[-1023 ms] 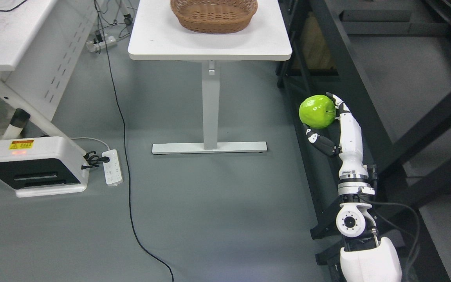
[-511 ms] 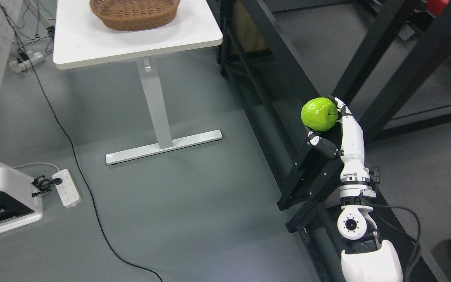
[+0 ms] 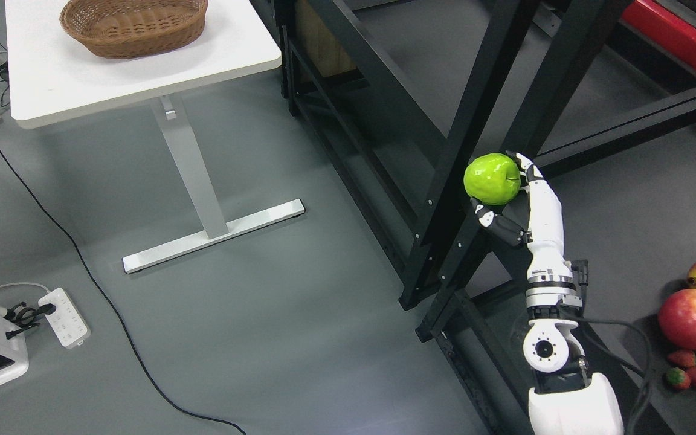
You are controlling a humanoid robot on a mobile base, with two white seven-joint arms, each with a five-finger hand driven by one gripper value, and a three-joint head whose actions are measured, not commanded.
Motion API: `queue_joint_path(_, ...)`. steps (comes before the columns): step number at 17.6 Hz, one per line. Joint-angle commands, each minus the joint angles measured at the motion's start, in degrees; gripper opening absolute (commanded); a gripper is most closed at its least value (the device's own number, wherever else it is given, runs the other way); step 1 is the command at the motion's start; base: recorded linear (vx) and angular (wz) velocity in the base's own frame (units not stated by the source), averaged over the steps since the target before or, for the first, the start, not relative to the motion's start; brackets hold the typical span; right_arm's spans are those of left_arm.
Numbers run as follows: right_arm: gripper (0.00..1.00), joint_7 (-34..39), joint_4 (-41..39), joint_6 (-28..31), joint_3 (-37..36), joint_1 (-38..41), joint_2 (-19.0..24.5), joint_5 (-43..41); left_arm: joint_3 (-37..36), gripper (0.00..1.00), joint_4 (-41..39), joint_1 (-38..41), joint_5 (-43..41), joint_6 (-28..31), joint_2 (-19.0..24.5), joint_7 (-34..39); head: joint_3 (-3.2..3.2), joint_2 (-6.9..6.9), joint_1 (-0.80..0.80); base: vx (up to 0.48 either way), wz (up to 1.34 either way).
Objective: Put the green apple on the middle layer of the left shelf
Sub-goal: 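Hold the apple in the right hand while turning toward the black shelf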
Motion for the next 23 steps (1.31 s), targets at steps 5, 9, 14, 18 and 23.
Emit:
queue_joint_path(5,0.01,1.0,-0.2,-5.1,0.1,3.3,-0.1,-0.2,-0.1,1.0,0.1,0.0,0.0,0.0,1.0,0.0,0.0,0.0,0.0,-0.026,-0.04)
queue_joint_path(9,0.01,1.2,-0.1,-3.9,-0.2,3.4,0.0,0.2,0.0,1.0,0.0,0.0,0.0,0.0,1.0,0.0,0.0,0.0,0.0,-0.071,-0.24)
queue_joint_path(14,0.01,1.2,-0.1,0.4,-6.0,3.0,-3.1,0.2,-0.1,1.0,0.0,0.0,0.0,0.0,1.0,0.0,0.0,0.0,0.0,-0.06,-0.37)
queue_joint_path(18,0.01,1.2,-0.1,2.5,-9.0,3.1,-6.4,0.3,0.0,1.0,0.0,0.0,0.0,0.0,1.0,0.0,0.0,0.0,0.0,-0.034,-0.57)
queue_joint_path(23,0.01,1.2,0.0,3.3,-11.9,3.0,-8.6,0.3,-0.1,1.0,0.0,0.0,0.0,0.0,1.0,0.0,0.0,0.0,0.0,0.025,-0.65)
